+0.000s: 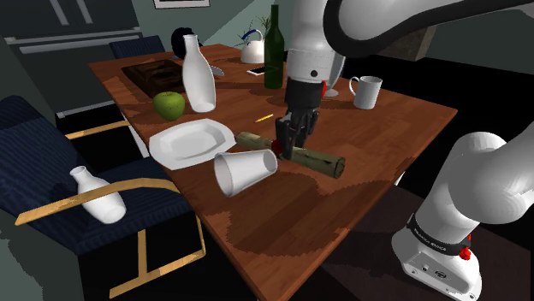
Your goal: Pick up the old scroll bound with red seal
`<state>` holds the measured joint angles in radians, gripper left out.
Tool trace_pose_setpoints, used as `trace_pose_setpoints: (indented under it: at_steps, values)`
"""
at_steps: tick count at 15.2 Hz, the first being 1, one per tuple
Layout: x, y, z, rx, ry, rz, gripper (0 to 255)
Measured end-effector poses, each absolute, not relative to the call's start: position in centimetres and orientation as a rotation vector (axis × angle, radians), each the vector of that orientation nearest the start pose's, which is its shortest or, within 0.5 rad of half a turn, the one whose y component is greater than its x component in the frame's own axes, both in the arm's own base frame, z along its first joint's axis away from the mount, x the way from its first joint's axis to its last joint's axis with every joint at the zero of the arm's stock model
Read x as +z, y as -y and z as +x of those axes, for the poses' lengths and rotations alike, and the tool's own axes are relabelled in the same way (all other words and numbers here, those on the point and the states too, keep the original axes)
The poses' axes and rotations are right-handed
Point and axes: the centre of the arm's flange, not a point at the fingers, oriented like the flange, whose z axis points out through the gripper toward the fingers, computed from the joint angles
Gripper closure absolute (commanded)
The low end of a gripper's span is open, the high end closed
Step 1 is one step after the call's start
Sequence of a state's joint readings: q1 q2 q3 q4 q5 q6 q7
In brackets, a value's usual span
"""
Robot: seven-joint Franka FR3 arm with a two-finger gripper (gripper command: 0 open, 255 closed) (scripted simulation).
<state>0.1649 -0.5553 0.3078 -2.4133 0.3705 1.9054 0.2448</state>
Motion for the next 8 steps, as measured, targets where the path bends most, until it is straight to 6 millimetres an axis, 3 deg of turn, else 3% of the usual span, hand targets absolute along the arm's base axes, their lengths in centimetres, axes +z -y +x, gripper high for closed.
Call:
trace_pose_setpoints:
  at_steps: [8]
  values:
    - [54.4, -21.3, 33.5, 0.044, 0.102, -2.948, 255]
